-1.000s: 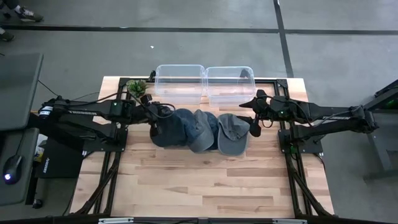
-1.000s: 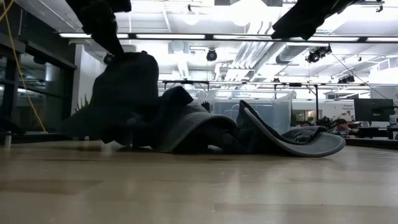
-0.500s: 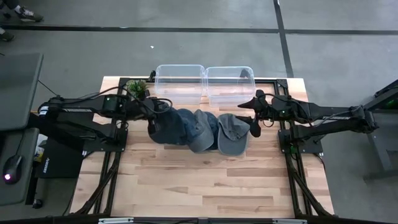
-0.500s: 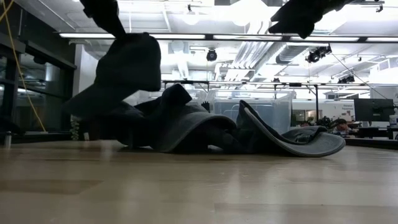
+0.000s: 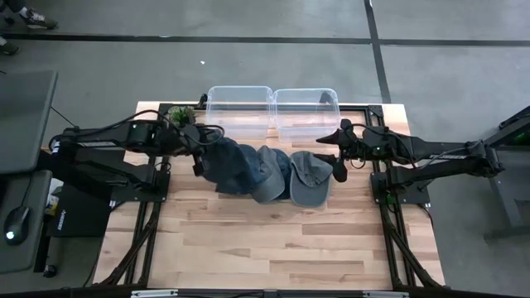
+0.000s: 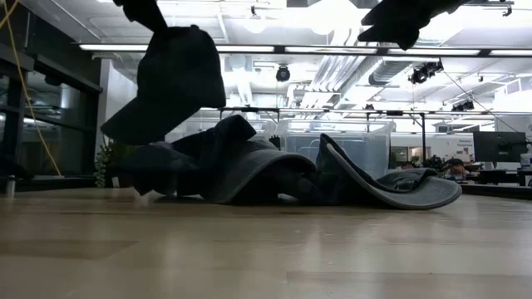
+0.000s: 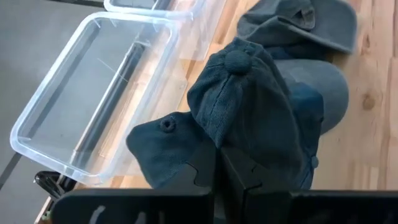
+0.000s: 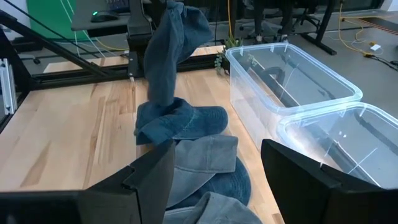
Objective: Pick & Place hat
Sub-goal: Put the left top blue cap into the left transparent bin
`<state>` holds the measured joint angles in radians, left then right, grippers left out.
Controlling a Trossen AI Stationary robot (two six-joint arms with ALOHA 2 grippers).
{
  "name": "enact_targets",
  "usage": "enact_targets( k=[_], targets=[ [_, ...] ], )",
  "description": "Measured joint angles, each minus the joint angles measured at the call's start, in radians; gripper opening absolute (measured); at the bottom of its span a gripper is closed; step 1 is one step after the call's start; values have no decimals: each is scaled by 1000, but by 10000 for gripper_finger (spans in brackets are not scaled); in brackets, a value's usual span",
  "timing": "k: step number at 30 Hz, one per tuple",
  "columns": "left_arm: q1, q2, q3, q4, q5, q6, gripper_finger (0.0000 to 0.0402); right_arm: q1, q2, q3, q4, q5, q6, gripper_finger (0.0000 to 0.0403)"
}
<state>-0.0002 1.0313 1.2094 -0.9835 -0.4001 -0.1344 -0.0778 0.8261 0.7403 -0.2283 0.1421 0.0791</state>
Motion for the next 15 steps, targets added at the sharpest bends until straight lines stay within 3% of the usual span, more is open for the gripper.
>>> enact_targets(
  k=[8, 15],
  targets=[
    [0, 0, 8, 47, -9, 22, 0, 0, 14, 0, 37, 0, 0, 234],
    [0, 1, 8, 158, -52, 59, 0, 0, 110, 0, 143, -29, -20, 234]
  ],
)
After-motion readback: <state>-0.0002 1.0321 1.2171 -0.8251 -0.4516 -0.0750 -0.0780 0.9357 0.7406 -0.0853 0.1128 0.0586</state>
